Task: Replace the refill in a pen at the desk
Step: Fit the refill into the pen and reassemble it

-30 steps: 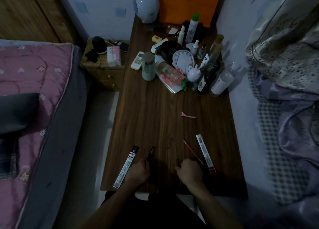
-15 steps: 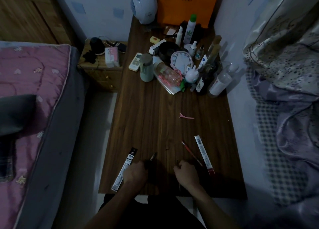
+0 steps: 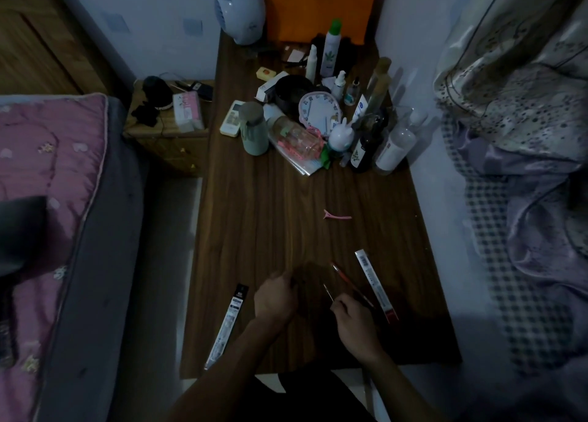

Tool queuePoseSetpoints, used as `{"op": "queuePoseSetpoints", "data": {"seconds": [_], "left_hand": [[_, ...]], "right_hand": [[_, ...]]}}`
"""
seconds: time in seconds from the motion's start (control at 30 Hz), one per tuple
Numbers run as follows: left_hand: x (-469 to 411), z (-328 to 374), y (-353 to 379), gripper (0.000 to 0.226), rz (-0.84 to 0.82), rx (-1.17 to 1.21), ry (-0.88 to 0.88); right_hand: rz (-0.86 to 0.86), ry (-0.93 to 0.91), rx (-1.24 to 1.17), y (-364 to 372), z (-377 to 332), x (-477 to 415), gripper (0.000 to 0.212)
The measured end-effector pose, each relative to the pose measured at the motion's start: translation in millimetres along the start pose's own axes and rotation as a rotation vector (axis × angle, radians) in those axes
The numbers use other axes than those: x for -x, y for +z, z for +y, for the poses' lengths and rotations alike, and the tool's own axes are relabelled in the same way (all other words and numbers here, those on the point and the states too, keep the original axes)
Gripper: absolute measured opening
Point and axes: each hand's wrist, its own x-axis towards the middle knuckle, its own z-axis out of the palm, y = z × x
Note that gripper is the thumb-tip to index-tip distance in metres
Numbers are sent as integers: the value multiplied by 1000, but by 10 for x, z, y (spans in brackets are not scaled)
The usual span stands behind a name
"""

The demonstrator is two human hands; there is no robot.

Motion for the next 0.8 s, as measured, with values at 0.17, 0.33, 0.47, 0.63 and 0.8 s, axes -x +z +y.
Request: {"op": "queuePoseSetpoints", "data": {"seconds": [0.17, 0.33, 0.47, 0.63, 0.8], "left_hand": [[-155, -4, 65, 26, -60, -40, 48], [-166, -19, 122, 28, -95, -73, 103], [-164, -13, 157, 22, -86, -81, 132], [-183, 69, 107, 25, -106, -86, 95], [-103, 219, -125, 17, -129, 506, -161]], "right_hand": [[73, -36, 8, -26, 5, -15, 29], [114, -90, 14, -35, -2, 5, 33], [119, -106, 23, -36, -8, 29, 33], [139, -140, 21, -47, 3, 73, 35], [80, -76, -18, -78, -39, 87, 29]]}}
